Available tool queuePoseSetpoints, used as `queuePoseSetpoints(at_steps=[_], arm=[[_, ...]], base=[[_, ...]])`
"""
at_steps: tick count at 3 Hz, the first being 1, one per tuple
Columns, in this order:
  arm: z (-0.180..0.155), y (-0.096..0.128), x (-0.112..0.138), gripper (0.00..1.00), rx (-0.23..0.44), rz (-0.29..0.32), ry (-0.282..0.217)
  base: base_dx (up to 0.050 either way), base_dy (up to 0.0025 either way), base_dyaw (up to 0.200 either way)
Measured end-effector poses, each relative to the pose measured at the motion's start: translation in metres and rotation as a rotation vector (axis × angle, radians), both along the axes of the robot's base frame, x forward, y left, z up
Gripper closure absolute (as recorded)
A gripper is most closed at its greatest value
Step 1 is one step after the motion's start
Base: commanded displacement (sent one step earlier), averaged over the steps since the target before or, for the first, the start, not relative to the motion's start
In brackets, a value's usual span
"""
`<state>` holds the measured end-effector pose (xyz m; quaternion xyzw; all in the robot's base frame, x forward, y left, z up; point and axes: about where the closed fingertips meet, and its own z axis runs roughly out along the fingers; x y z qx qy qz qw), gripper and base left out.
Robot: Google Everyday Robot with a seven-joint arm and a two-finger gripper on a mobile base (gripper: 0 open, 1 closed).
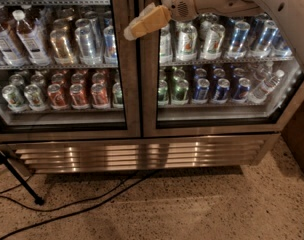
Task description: Open right fridge door
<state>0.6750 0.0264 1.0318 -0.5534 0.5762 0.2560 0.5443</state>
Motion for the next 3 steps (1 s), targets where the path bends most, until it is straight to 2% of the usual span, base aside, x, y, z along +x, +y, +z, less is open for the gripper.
queuePoseSetpoints(at_steps=[3], arm=[[-0.0031,0.0012,-0.003,0.0,0.044,0.05,0.033]], base=[[0.0,0.0,0.0]])
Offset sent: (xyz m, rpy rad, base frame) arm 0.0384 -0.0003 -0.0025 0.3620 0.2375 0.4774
